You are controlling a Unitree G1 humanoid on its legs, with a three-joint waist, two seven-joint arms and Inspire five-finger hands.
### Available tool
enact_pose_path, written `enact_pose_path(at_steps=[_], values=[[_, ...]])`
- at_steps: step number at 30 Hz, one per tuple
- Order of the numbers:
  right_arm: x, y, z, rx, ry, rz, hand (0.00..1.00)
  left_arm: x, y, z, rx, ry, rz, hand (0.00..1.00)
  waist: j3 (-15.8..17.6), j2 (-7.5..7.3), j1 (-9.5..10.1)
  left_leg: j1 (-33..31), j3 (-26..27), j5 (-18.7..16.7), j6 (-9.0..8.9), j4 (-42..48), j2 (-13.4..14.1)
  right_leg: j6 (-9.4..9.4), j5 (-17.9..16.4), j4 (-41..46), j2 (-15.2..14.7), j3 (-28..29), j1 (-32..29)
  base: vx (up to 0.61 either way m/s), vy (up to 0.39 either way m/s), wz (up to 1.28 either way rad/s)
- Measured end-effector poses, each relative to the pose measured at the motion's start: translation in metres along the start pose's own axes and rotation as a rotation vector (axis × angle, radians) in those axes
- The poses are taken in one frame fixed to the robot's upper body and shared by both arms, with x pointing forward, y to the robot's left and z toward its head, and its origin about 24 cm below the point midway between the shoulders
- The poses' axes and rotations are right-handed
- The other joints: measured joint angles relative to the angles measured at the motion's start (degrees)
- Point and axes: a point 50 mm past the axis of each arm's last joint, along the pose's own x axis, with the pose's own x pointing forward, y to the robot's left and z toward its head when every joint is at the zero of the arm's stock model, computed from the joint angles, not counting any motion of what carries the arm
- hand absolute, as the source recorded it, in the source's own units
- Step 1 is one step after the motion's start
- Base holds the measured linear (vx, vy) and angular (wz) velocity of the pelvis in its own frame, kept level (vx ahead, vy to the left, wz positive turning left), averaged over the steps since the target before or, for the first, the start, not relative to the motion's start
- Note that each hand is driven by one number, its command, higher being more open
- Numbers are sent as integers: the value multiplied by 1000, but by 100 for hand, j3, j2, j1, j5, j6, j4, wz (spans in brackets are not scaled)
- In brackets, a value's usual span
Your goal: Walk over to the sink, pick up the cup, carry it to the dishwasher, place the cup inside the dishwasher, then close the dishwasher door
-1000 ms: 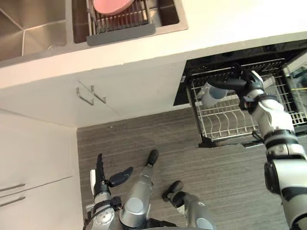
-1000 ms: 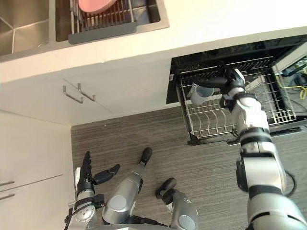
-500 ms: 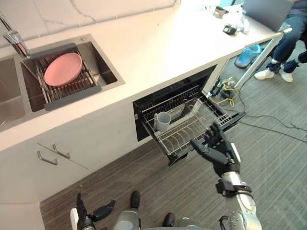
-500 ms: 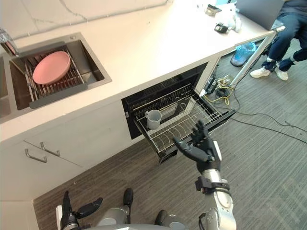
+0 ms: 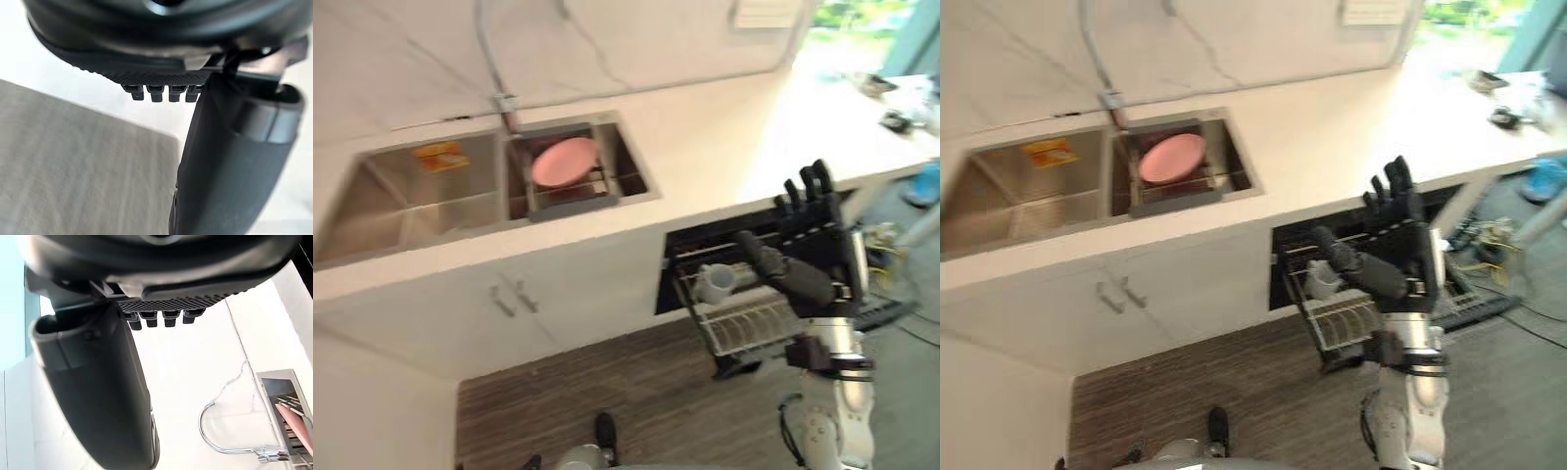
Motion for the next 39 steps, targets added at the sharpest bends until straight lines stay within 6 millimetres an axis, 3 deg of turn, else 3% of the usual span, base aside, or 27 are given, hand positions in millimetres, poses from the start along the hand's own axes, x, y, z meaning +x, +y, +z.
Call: enact_pose_path(at_steps=[2, 5, 6, 7, 8, 10, 12, 15, 17, 19, 22, 29, 32, 33, 34, 35, 36, 37, 39], values=[[-1, 0, -2, 10, 3, -11, 100, -3, 2, -8, 4, 32, 7, 100, 4, 15, 2, 48, -61, -83, 112, 0, -96, 30, -21, 262, -163, -16, -8, 58, 144, 24], [-2, -5, -4, 3, 14, -63, 100, -2, -5, -4, 17, 21, -38, 100, 23, 53, -61, 222, -325, -175, 228, 0, -125, -213, -151, 1907, -647, 100, -360, 44, 132, 43], [-1, -5, -4, 3, 6, -67, 100, 3, -8, 5, 19, -5, -50, 100, 36, 28, -93, 273, -427, -214, 282, 4, -166, -698, -150, 2866, -922, 374, -735, 43, 123, 51], [-1, -3, -5, 12, 1, -70, 100, 8, -10, 16, 49, -48, -69, 100, 97, -31, -189, 284, -607, -222, 300, 9, -169, -719, -316, 3409, -842, 1136, -1140, 45, 111, 65], [-1, -2, -5, 18, 0, -77, 100, 12, -11, 23, 67, -75, -77, 100, 134, -64, -248, 283, -749, -222, 300, 10, -167, -582, -412, 3459, -670, 1543, -1261, 42, 64, 84], [-5, -3, -6, 25, 5, -117, 100, 20, -18, 42, 92, -130, -103, 100, 177, -155, -382, 311, -1011, -214, 308, 13, -173, -331, -634, 3165, -182, 2383, -1439, 80, -1, 86], [-9, -1, -8, 31, 21, -126, 100, 20, -21, 46, 100, -146, -117, 100, 166, -204, -380, 412, -1070, -238, 336, 12, -211, -309, -666, 2713, 25, 2615, -1545, 107, -30, 37], [-11, 5, -3, 36, 10, -101, 100, 20, -23, 48, 107, -158, -126, 100, 160, -235, -388, 408, -1099, -268, 322, 16, -216, -338, -656, 2013, 147, 2704, -1720, 104, -79, 5], [-10, 8, 1, 37, -13, -90, 100, 20, -22, 48, 107, -157, -124, 100, 164, -275, -409, 402, -1086, -301, 274, 11, -286, -479, -440, 1381, 150, 2857, -1680, 67, -80, 3], [-10, 7, 3, 63, -31, -101, 100, 19, -20, 44, 92, -141, -111, 100, 155, -237, -466, 499, -986, -366, 195, 8, -213, -388, -89, 1010, 226, 2788, -1440, 121, -108, 4], [-10, 8, 4, 78, -44, -107, 100, 18, -17, 39, 61, -116, -87, 100, 120, -203, -464, 640, -750, -494, 56, 6, -53, -430, 39, 630, 388, 2798, -1127, 152, -106, -15], [-7, 16, 15, 79, -96, -31, 100, 18, -15, 39, 70, -121, -78, 100, 49, -204, -383, 872, -486, -756, -46, 150, 19, -400, 97, 353, 479, 3030, -857, 139, -23, -22], [-6, 17, 15, 128, -106, 14, 100, 17, -16, 37, 68, -113, -75, 100, 51, -179, -335, 442, -400, -1503, -181, 1551, 213, -414, 71, 348, 524, 3079, -690, 87, -19, -13], [-6, 21, 16, 174, -120, 54, 100, 17, -16, 37, 61, -114, -68, 100, 78, -211, -309, -86, -242, -1825, -338, 2774, 372, -522, -161, 344, 517, 3056, -669, -26, -58, -1], [-6, 23, 16, 209, -125, 87, 100, 15, -18, 37, 54, -115, -69, 100, 153, -124, -341, -602, -154, -1865, -354, 3946, 660, -570, -239, 430, 573, 2987, -632, -70, -33, 10], [-7, 25, 16, 228, -117, 123, 100, 13, -18, 35, 51, -111, -66, 100, 253, -40, -335, -1134, -172, -1620, -442, 5175, 989, -600, -311, 503, 648, 2956, -495, -59, 8, 13], [-8, 27, 14, 229, -104, 136, 100, 11, -17, 31, 50, -97, -63, 100, 266, -42, -329, -1277, -179, -1512, -530, 5552, 1096, -591, -335, 503, 657, 2952, -422, 4, 45, 1], [-9, 29, 13, 231, -96, 158, 100, 9, -14, 23, 43, -65, -56, 100, 261, -26, -300, -1319, -187, -1639, -537, 5604, 1165, -575, -365, 481, 613, 2961, -262, 92, 73, -4], [-6, 29, 12, 230, -100, 177, 100, 8, -11, 13, 42, -15, -45, 100, 255, -47, -266, -1180, -170, -1782, -501, 4480, 1128, -513, -400, 437, 457, 2954, -138, 168, 125, 3]])
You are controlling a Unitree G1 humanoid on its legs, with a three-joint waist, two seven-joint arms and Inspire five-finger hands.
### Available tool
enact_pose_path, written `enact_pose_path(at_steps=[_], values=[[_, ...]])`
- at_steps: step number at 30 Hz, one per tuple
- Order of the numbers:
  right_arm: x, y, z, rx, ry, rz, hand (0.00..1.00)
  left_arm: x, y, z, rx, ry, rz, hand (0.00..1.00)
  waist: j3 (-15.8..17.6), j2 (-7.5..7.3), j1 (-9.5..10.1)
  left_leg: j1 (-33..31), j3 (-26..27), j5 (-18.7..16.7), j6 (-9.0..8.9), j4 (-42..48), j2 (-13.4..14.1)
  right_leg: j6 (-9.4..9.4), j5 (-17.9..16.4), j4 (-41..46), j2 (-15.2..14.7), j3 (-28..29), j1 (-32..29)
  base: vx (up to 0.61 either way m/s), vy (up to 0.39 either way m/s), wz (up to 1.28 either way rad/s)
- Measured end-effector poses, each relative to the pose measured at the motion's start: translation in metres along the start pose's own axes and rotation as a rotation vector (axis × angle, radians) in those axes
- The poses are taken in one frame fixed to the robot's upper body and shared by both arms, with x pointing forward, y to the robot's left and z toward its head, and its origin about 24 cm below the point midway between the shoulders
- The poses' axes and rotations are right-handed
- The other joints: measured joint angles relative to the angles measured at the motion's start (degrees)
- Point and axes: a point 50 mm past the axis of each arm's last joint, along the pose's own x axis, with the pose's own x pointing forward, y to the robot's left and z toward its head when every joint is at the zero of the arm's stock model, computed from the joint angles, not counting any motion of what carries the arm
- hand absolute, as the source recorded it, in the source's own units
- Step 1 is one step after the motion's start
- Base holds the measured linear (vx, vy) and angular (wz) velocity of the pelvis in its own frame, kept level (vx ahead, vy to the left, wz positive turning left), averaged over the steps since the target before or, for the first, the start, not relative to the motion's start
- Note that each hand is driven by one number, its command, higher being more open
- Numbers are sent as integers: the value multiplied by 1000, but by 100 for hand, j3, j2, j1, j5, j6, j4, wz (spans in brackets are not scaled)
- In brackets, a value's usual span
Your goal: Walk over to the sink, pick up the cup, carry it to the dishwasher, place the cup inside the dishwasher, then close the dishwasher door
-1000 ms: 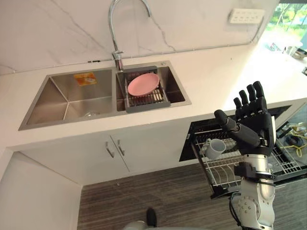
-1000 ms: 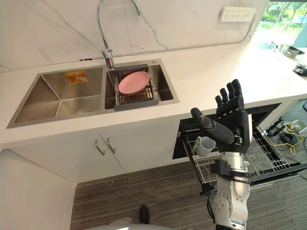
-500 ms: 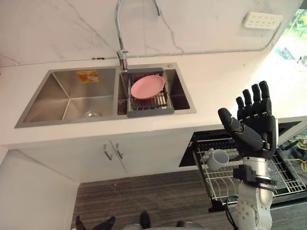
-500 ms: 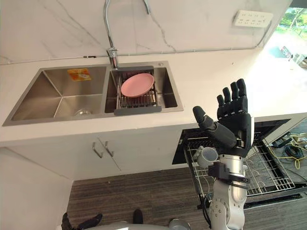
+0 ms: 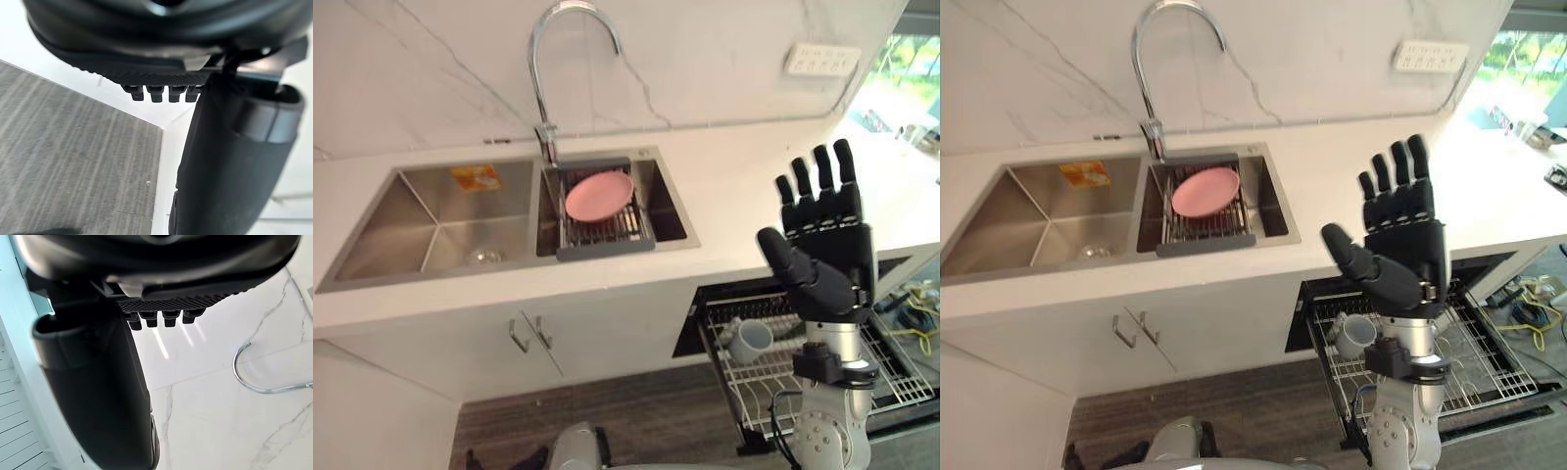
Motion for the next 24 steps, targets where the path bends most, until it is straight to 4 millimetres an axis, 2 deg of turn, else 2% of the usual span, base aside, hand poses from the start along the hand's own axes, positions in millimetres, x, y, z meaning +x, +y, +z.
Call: enact_pose_path(at_steps=[1, 2, 3, 4, 5, 6, 7, 9, 11, 12, 13, 15, 16, 17, 18, 20, 21, 22, 24], values=[[2, -3, -1, -5, 1, -2, 100, -2, 0, -5, 12, 19, -2, 100, -3, -15, 12, 88, -11, 54, -12, -898, -49, 87, -39, -14, -134, -16, 43, 189, 193, 10], [2, -5, -2, -10, 5, -6, 100, -2, 0, -8, 19, 26, -3, 100, -6, -17, 19, 118, -28, 149, -35, -1288, -66, 144, -69, -17, -207, -37, 73, 215, 253, 21], [0, -8, -4, -16, 21, -15, 100, -4, 1, -11, 32, 34, -5, 100, -3, -26, 26, 184, 17, 660, -54, -1759, -102, 300, -145, -31, -357, -96, 173, 295, 358, 32], [-2, -11, -10, -7, 44, -30, 100, -3, 3, -11, 52, 28, -5, 100, -52, -99, 36, 256, 61, 829, 282, -1829, -369, 388, -201, -126, -568, -123, 285, 270, 322, 33], [-1, -12, -12, -7, 52, -31, 100, -2, 4, -10, 58, 21, -3, 100, -84, -111, 37, 217, 83, 758, 325, -1787, -472, 385, -201, -185, -654, -112, 301, 280, 323, 28], [5, -10, -16, -18, 68, 2, 100, 1, 1, -2, 56, -3, -4, 100, -55, -129, 39, 57, 110, 564, 494, -1553, -575, 416, -164, -246, -736, -17, 285, 269, 276, 8], [11, -9, -22, -30, 94, 32, 100, 4, 0, 3, 55, -19, -2, 100, -34, -151, 85, 37, 201, 429, 609, -1407, -628, 564, -2, -235, -824, 104, 282, 258, 270, -4], [16, -9, -24, -37, 105, 47, 100, 6, 0, 8, 60, -36, -1, 100, -39, -154, 129, 256, 271, 289, 659, -1521, -722, 571, 250, -72, -924, 244, 289, 222, 237, -14], [18, -10, -21, -43, 88, 44, 100, 9, 0, 12, 67, -52, -4, 100, -66, -183, 73, 536, 256, 223, 679, -1837, -871, 589, 414, 476, -1027, 300, 128, 186, 204, 2], [18, -12, -17, -51, 75, 36, 100, 11, 0, 16, 75, -67, -10, 100, -92, -224, 62, 723, 225, 212, 698, -2083, -1008, 641, 467, 1147, -1147, 378, -163, 164, 178, -7], [19, -11, -16, -53, 69, 39, 100, 12, -2, 21, 83, -84, -17, 100, -109, -254, 65, 938, 175, 206, 709, -2365, -1146, 567, 607, 2142, -1289, 537, -662, 158, 176, -16], [19, -9, -17, -48, 72, 48, 100, 13, -4, 25, 107, -106, -34, 100, -105, -248, 7, 1310, -30, 227, 710, -2754, -1305, 558, 540, 3515, -1243, 797, -1411, 141, 143, -11], [20, -8, -18, -44, 74, 52, 100, 13, -5, 27, 118, -116, -42, 100, -104, -236, -45, 1439, -55, 282, 672, -2863, -1307, 538, 445, 3685, -1171, 782, -1534, 205, 140, 13], [20, -6, -20, -36, 78, 60, 100, 14, -6, 30, 128, -133, -48, 100, -127, -218, -141, 1609, -46, 355, 702, -3049, -1312, 511, 238, 3609, -1023, 639, -1691, 195, 92, 14], [20, -4, -21, -31, 79, 68, 100, 16, -7, 35, 123, -146, -49, 100, -156, -251, -149, 1707, -46, 396, 764, -3144, -1313, 478, 137, 3331, -916, 527, -1812, 256, 65, 11], [21, 4, -27, -4, 90, 103, 100, 20, -13, 49, 91, -173, -44, 100, -215, -349, -141, 1752, -96, 389, 750, -3141, -1301, 382, 173, 2026, -672, 238, -1984, 294, -33, 8], [22, 7, -28, 4, 94, 115, 100, 20, -11, 50, 76, -166, -28, 100, -230, -381, -135, 1739, -124, 356, 694, -3101, -1291, 319, 296, 1627, -608, 198, -1984, 309, -105, 14], [22, 10, -31, 17, 101, 133, 100, 20, -9, 50, 74, -168, -17, 100, -240, -421, -99, 1726, -176, 265, 560, -2996, -1304, 207, 841, 927, -506, 162, -1940, 285, -153, 16], [22, 11, -36, 25, 119, 146, 100, 18, -10, 47, 69, -159, -17, 100, -258, -351, -40, 1761, -378, 166, 419, -2880, -1198, 182, 884, 645, -396, 113, -1658, 186, -117, 9]])
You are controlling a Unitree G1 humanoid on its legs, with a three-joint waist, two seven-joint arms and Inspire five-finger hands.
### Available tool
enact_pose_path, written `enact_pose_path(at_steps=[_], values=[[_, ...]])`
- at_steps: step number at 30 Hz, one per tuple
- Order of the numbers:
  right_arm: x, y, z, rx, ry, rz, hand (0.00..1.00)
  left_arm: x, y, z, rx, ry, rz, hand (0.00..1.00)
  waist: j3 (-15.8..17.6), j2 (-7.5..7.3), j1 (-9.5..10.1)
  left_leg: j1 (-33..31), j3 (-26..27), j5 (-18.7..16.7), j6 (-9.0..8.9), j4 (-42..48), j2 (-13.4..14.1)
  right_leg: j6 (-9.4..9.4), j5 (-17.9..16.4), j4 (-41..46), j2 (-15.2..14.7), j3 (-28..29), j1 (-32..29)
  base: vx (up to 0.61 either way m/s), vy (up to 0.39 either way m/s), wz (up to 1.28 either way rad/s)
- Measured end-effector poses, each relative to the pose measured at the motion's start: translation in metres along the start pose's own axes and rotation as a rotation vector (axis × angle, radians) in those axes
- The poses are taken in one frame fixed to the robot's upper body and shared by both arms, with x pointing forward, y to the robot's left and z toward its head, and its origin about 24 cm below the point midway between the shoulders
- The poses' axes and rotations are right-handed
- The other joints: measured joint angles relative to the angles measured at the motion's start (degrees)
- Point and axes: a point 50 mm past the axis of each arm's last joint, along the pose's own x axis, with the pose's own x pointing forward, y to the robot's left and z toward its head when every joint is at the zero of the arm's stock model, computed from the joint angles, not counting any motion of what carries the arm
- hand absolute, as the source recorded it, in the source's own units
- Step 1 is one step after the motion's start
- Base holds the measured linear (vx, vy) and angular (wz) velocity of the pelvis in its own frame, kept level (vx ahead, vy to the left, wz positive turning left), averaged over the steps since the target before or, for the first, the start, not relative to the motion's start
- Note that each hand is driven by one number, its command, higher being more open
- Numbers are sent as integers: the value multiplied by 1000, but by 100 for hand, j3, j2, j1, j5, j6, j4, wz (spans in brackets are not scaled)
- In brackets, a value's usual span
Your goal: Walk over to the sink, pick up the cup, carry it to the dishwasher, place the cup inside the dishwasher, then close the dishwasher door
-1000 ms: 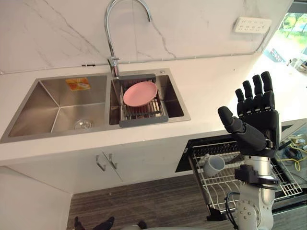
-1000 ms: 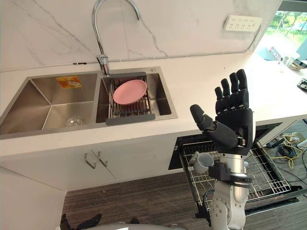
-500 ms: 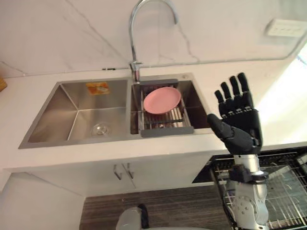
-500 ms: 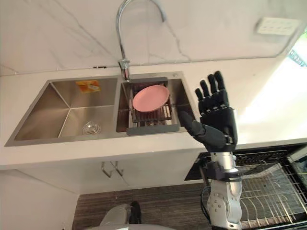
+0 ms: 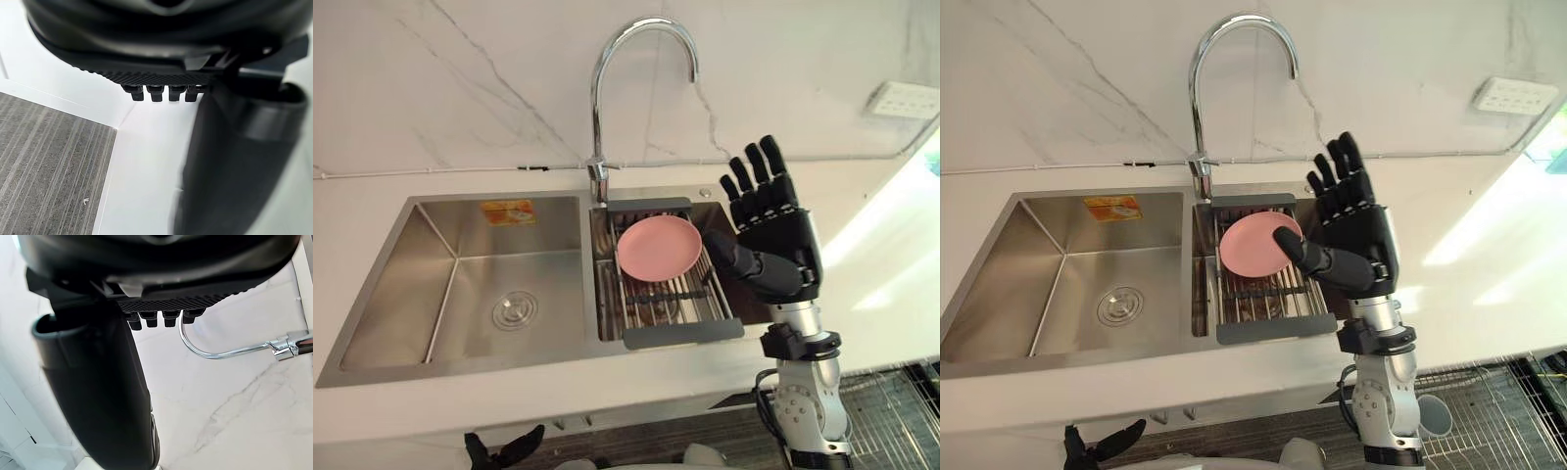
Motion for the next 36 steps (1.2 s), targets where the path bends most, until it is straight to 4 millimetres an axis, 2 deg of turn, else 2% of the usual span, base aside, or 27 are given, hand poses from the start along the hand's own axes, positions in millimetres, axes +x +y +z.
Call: enact_pose_path(at_steps=[1, 7, 11, 14, 16, 17, 20, 22, 25, 27, 29, 31, 36], values=[[2, -10, -1, -41, 22, 13, 100, -1, 0, -6, 62, 4, -22, 100, 173, 134, 66, 260, -98, 118, 68, -468, 137, -47, 633, -1436, 388, -80, 701, 45, -24, -1], [2, -11, -1, -41, 22, 12, 100, -1, -1, -6, 70, -1, -31, 100, 178, 137, 79, 250, -100, 118, 68, -466, 142, -47, 646, -1470, 382, -84, 715, 0, 0, 0], [3, -11, 3, -44, 2, -20, 100, 0, 0, -14, -48, 92, -88, 100, 176, 137, 99, 239, -58, 116, 63, -481, 173, -74, 740, -1686, 411, -84, 783, -7, -14, -3], [2, -17, 11, -62, -6, -80, 100, -2, -1, -30, -154, 231, -159, 100, 165, 128, 123, 288, 83, 99, 27, -546, 240, -100, 758, -1749, 489, 37, 772, -6, -45, -24], [-3, -29, 19, -171, 14, -159, 100, -2, -1, -40, -222, 338, -242, 100, 130, 132, 107, 311, 223, 92, -25, -604, 296, -113, 752, -1750, 547, 127, 708, -31, -103, -47], [-11, -39, 26, -663, 234, -145, 100, -1, -3, -46, -284, 447, -348, 100, -186, 126, -164, 382, 438, 74, -125, -666, 401, -172, 786, -1788, 675, 328, 612, -110, -157, -59], [-10, -38, 27, -664, 230, -140, 100, -2, -2, -48, -280, 456, -345, 100, -291, 115, -166, 383, 438, 100, -140, -663, 409, -185, 788, -1790, 676, 320, 609, -115, -82, -15], [-4, -32, 35, -747, 231, -78, 100, -1, 0, -49, -276, 457, -340, 100, -312, 109, -159, 369, 439, 127, -144, -705, 416, -210, 786, -1790, 682, 304, 610, -72, -46, 0], [23, 4, 50, -1250, 231, 352, 100, -2, 4, -55, -242, 497, -326, 100, -427, 98, -193, 422, 460, 189, -185, -799, 462, -257, 776, -1790, 739, 302, 575, -34, -52, -4], [26, 21, 44, -1336, 193, 505, 100, 0, 6, -53, -239, 493, -322, 100, -505, 24, -161, 417, 419, 204, -210, -808, 509, -302, 742, -1791, 782, 251, 577, -11, -72, 10], [26, 30, 36, -1339, 183, 573, 100, 1, 7, -53, -236, 495, -318, 100, -540, -24, -136, 412, 362, 234, -246, -835, 528, -331, 719, -1791, 800, 173, 588, 1, -54, 17], [27, 31, 33, -1379, 192, 607, 100, 0, 7, -53, -234, 505, -313, 100, -540, -24, -76, 413, 349, 240, -250, -851, 537, -332, 718, -1791, 811, 164, 585, -1, -10, 2], [33, 25, 20, -1501, 251, 646, 100, 0, 8, -54, -199, 507, -311, 100, -551, -34, -81, 416, 342, 242, -250, -860, 546, -331, 716, -1791, 820, 151, 585, 0, 0, 0]])
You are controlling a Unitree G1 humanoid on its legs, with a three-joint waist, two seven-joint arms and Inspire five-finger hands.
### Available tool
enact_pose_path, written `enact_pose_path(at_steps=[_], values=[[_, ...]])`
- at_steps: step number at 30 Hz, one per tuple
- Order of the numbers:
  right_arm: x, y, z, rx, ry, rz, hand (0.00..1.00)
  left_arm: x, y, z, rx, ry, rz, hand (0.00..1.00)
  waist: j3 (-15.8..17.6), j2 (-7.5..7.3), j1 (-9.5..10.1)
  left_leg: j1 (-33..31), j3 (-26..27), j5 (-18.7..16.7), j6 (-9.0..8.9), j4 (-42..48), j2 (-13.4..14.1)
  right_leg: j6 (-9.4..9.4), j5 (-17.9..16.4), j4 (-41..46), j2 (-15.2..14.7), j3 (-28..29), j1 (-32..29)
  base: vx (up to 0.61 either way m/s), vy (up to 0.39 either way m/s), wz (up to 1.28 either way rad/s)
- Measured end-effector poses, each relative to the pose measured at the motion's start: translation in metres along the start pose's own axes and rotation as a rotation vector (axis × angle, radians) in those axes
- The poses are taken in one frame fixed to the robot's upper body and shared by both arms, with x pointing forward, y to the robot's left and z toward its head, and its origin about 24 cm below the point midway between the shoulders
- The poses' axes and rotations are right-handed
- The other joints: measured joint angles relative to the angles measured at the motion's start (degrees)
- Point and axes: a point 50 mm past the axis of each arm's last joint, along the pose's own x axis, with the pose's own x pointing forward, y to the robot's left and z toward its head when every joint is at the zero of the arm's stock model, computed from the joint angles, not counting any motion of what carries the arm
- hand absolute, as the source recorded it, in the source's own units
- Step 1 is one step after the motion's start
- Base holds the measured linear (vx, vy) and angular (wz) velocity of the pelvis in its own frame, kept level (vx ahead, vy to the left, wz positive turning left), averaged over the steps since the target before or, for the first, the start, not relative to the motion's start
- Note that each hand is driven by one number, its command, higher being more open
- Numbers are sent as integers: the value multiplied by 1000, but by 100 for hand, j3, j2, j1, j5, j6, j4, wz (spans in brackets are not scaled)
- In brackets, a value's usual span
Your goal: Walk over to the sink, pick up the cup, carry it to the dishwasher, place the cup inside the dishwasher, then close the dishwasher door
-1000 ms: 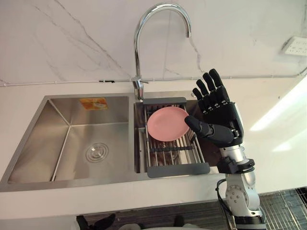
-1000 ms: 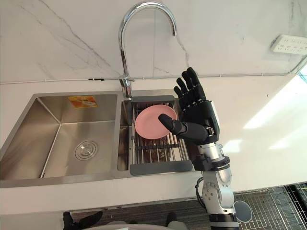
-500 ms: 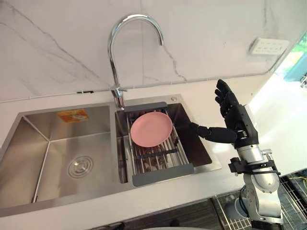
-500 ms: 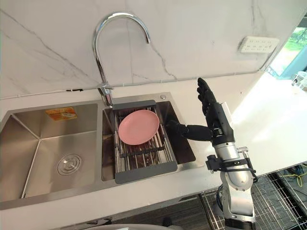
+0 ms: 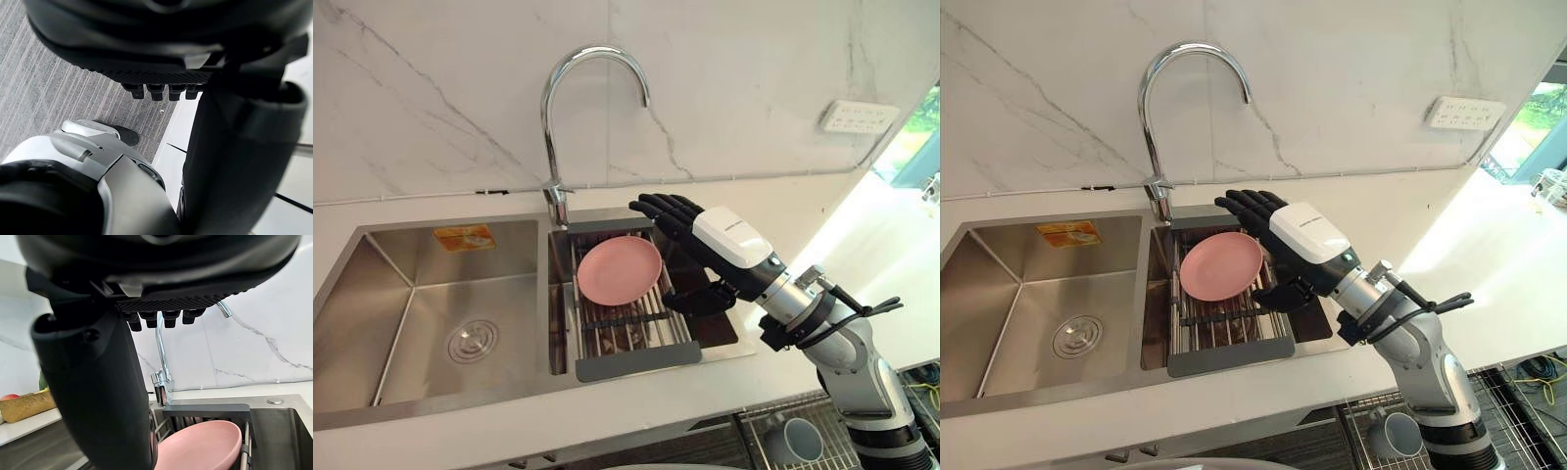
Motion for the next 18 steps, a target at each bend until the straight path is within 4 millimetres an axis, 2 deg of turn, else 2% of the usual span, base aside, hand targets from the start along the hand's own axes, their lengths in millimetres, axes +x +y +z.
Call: enact_pose_path(at_steps=[8, 11, 18], values=[[12, 13, 1, -105, -7, 102, 100, 0, 0, 0, 2, 9, 1, 100, -102, -22, 48, -2, -135, 28, -43, -43, 42, -7, -129, 0, 32, -179, 34, -11, -19, 9], [18, 18, -4, -109, 19, 131, 100, 0, 1, -1, 3, 17, 1, 100, -161, -30, 66, 0, -194, 36, -55, -74, 57, -39, -122, 0, 46, -238, 44, 14, -11, 8], [23, 37, -26, -130, 128, 152, 100, 0, 1, 0, 14, 26, 3, 100, -178, -52, 83, 91, -159, 40, -60, -152, 46, 30, -43, 2, 51, -300, 101, -8, 15, -3]])
